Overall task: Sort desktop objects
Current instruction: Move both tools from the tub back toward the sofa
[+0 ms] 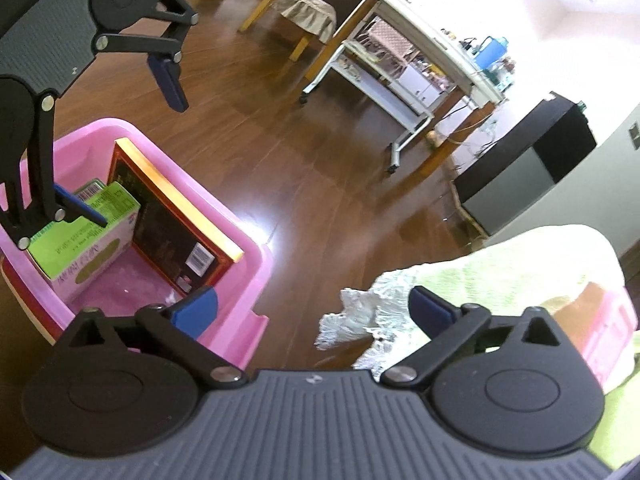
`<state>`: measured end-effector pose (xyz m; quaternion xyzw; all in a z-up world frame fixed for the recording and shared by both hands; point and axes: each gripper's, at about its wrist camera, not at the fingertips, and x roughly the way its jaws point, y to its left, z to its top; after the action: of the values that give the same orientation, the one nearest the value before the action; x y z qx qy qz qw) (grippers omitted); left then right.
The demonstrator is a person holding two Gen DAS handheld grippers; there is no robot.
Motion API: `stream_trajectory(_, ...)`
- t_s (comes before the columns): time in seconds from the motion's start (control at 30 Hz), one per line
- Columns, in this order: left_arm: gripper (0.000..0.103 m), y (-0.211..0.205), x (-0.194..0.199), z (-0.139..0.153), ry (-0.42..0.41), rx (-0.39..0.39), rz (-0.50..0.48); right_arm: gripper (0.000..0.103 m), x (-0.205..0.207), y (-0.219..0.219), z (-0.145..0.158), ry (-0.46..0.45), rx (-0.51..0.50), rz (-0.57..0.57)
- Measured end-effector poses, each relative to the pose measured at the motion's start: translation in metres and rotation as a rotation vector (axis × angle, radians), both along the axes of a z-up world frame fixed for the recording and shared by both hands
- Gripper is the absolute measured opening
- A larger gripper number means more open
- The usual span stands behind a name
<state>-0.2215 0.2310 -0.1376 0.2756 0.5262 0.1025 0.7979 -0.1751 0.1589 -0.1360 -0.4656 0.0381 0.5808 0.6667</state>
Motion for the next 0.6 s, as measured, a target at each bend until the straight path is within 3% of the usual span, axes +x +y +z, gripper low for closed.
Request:
stream_trajectory(0.27, 0.102, -0.015, 0.027, 0.01, 0.008, 0.035, -0.079, 0.101, 0.014, -0.009, 0.012, -0.036, 0.08, -0.081)
stream_trajectory(0.6, 0.102, -0.029, 0.071, 0.033, -0.022, 0.088, -0.159, 0.101, 0.07, -0.025, 0.054, -0.004, 0.301, -0.37)
